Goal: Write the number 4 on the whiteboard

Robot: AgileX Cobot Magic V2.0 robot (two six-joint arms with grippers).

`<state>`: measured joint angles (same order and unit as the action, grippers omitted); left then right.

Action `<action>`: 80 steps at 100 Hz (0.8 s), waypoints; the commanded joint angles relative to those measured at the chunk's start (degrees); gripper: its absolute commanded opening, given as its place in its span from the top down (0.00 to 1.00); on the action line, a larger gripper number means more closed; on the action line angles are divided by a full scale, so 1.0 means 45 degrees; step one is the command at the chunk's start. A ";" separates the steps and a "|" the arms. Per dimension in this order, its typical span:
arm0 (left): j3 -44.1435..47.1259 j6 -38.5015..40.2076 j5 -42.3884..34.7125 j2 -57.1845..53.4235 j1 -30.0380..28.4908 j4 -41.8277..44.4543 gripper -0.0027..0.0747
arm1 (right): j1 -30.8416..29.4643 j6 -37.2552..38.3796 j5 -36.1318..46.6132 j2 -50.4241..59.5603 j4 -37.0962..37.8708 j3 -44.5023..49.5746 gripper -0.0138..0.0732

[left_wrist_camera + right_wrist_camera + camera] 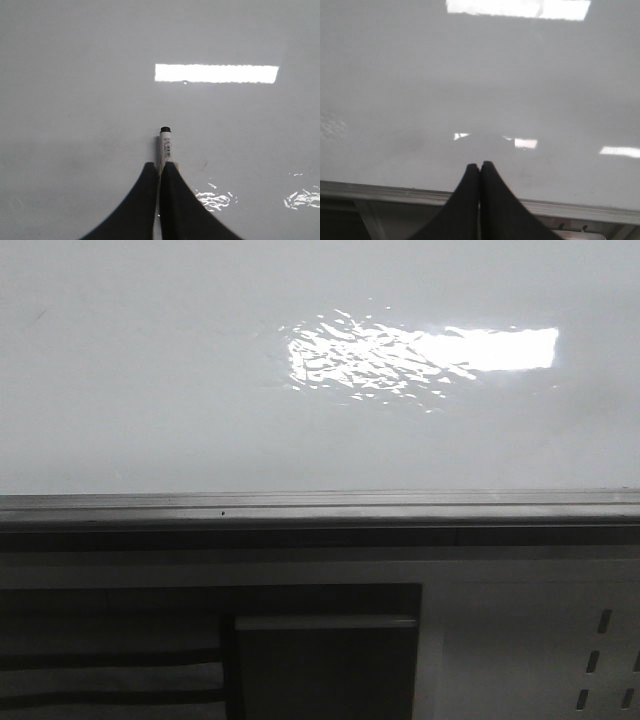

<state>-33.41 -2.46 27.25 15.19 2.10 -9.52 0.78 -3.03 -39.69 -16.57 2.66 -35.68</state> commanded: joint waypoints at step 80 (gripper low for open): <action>-0.0474 -0.0019 -0.0768 0.0765 -0.0187 0.1068 0.36 | -0.0072 0.0563 0.1099 -0.0458 0.0198 -0.0481 0.36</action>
<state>-33.77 -2.78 28.04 17.59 1.45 -5.51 0.78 -0.91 -40.12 -17.49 2.66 -35.89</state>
